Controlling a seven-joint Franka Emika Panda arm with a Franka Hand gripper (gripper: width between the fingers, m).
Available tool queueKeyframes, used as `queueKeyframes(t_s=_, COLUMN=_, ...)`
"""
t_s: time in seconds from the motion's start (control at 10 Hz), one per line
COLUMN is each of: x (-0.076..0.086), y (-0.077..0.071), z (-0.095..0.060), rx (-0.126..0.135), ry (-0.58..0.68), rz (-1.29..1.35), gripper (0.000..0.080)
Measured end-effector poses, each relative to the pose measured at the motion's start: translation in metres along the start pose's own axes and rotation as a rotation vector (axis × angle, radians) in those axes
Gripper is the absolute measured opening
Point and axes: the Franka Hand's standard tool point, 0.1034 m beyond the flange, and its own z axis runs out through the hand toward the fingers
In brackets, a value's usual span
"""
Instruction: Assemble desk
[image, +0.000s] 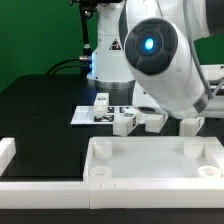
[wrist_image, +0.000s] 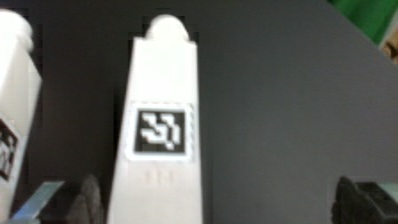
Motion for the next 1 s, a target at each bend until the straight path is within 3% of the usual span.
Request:
queueKeyframes(t_s=0.2, x=0.005, y=0.010, z=-0.010, rx=0.019, ry=-0.008, rz=0.013, gripper=0.0649)
queueKeyframes(t_s=0.6, x=0.005, y=0.010, z=-0.006, rx=0.028, ry=-0.025, rz=0.020, gripper=0.0649)
queueKeyframes(t_s=0.7, x=0.004, y=0.013, z=0.001, rx=0.053, ry=-0.070, rz=0.043, gripper=0.0649)
queueKeyframes(t_s=1.0, x=0.007, y=0.014, z=0.011, rx=0.047, ry=-0.085, rz=0.044, gripper=0.0649)
